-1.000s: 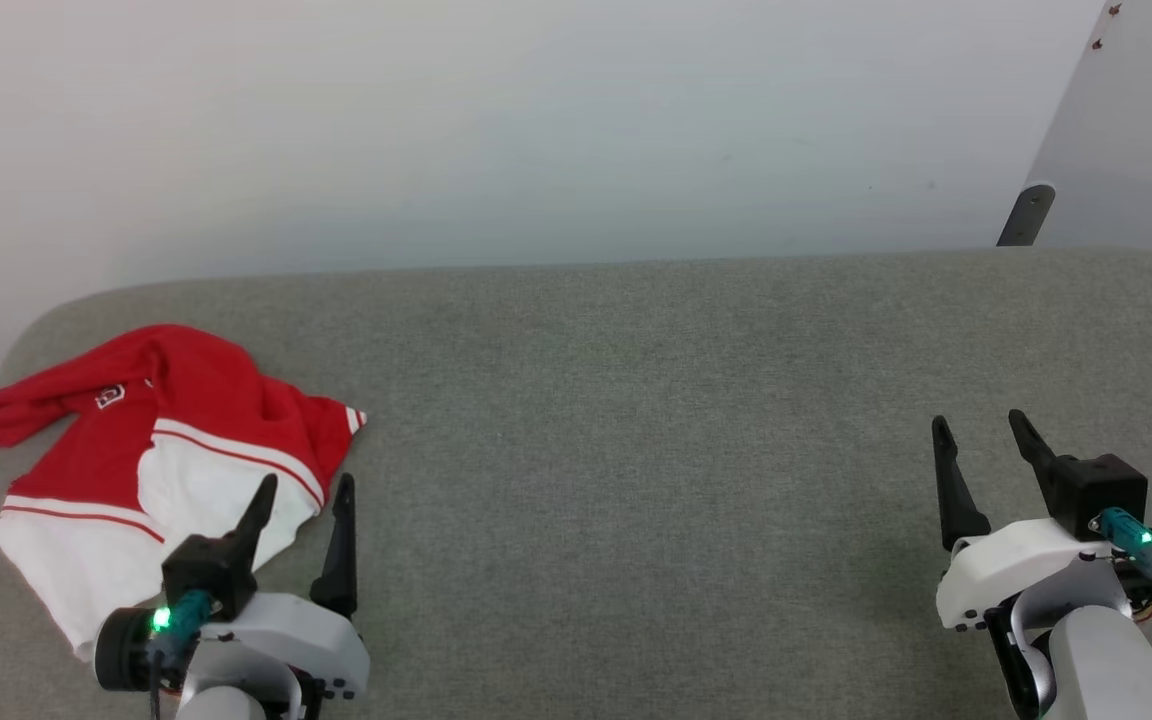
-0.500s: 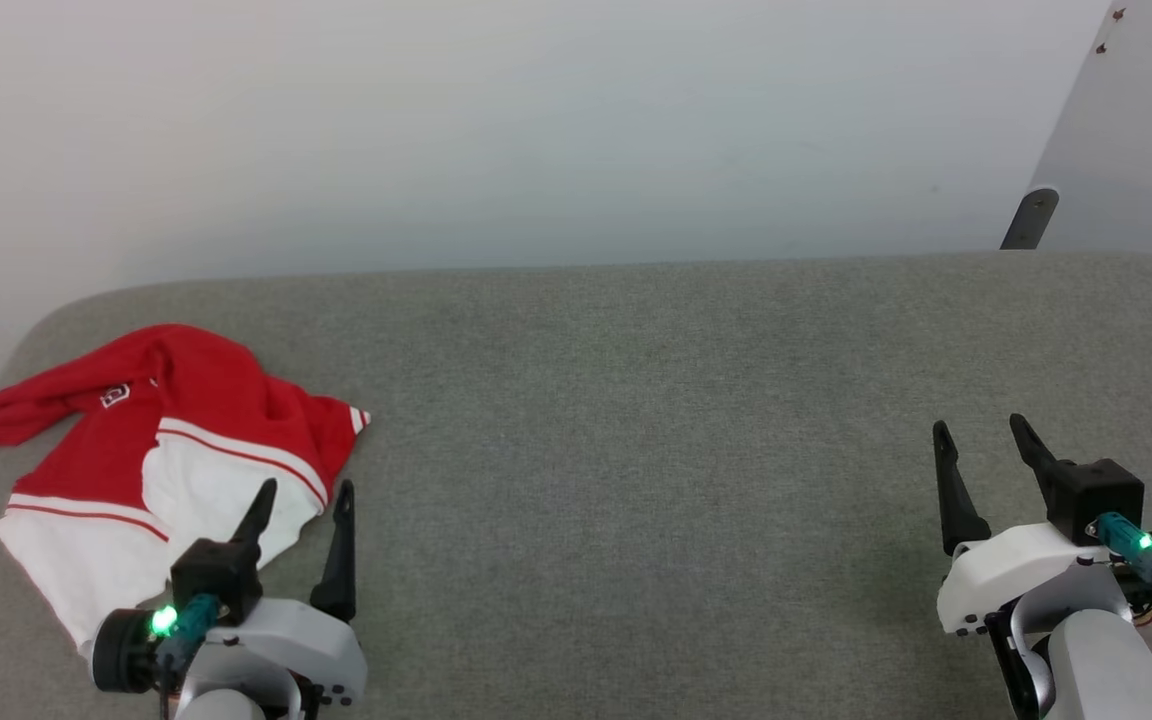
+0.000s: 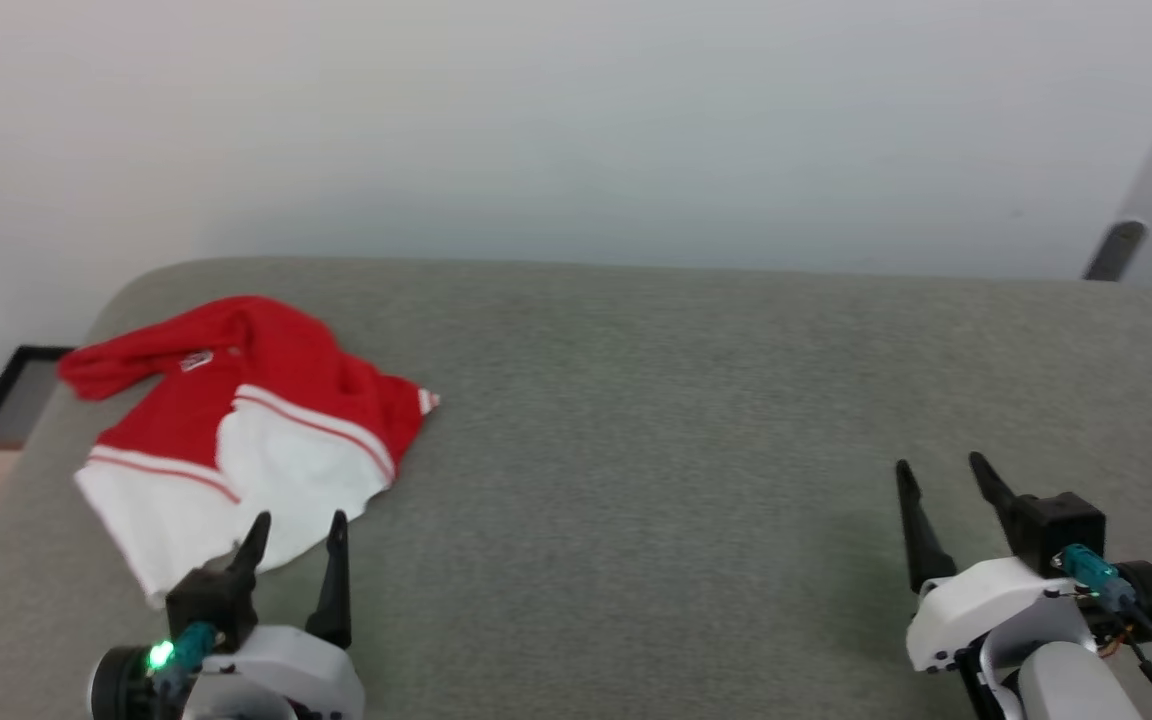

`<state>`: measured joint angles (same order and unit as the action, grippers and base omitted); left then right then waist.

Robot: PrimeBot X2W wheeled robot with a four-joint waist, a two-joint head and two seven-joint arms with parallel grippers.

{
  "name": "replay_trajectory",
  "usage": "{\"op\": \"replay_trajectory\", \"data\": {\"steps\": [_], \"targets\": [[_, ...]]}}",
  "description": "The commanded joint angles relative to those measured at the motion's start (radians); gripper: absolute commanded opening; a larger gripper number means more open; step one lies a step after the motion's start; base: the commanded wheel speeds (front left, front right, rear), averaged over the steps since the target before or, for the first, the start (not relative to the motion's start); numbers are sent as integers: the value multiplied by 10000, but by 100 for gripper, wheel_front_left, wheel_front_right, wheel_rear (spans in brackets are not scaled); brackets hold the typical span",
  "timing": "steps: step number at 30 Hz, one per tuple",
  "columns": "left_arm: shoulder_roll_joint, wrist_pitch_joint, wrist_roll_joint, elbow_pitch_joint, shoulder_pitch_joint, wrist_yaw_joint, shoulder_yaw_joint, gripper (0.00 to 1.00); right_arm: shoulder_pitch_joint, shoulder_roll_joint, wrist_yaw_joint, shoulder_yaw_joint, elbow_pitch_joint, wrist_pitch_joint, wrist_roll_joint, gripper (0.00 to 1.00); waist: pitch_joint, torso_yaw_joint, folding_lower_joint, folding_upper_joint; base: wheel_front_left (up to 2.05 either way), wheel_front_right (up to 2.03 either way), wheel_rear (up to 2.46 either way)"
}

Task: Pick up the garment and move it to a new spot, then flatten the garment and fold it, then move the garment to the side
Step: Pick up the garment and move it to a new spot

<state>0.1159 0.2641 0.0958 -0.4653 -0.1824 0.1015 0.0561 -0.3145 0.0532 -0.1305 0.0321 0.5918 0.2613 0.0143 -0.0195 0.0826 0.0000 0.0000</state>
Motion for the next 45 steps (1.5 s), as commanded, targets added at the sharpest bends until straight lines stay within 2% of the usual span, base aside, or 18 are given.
{"op": "replay_trajectory", "data": {"steps": [1,15,19,25,31,35,40,45], "targets": [[-25,4,42,13,190,-68,86,100,76,-34,-4,-222,-14,54,189,100,-61,792,0,0,0,0,0],[-45,4,-203,99,781,-312,346,100,402,-35,-4,-1451,-61,54,1194,100,-343,3939,0,0,0,0,0],[-41,4,15,386,955,-499,709,100,-49,-37,-4,-2227,22,54,1449,100,-65,4271,0,0,0,0,0],[-160,4,266,974,1427,-833,1320,100,-791,-16,-4,-3316,350,54,1903,100,266,4500,0,0,0,0,0],[-196,4,384,1216,1686,-686,1667,100,-1193,-16,-4,-3811,557,54,2172,100,350,4531,0,0,0,0,0],[-144,4,223,1105,1468,-491,1478,100,-1022,-16,-4,-3615,473,54,2191,100,291,4474,0,0,0,0,0],[207,4,-57,429,367,14,612,100,-463,-18,-4,-3084,82,54,1915,100,346,4266,0,0,0,0,0],[749,-50,126,-561,-1747,262,-321,100,-401,-21,-4,-3219,-557,54,1661,100,1107,3124,0,0,0,0,0]]}}
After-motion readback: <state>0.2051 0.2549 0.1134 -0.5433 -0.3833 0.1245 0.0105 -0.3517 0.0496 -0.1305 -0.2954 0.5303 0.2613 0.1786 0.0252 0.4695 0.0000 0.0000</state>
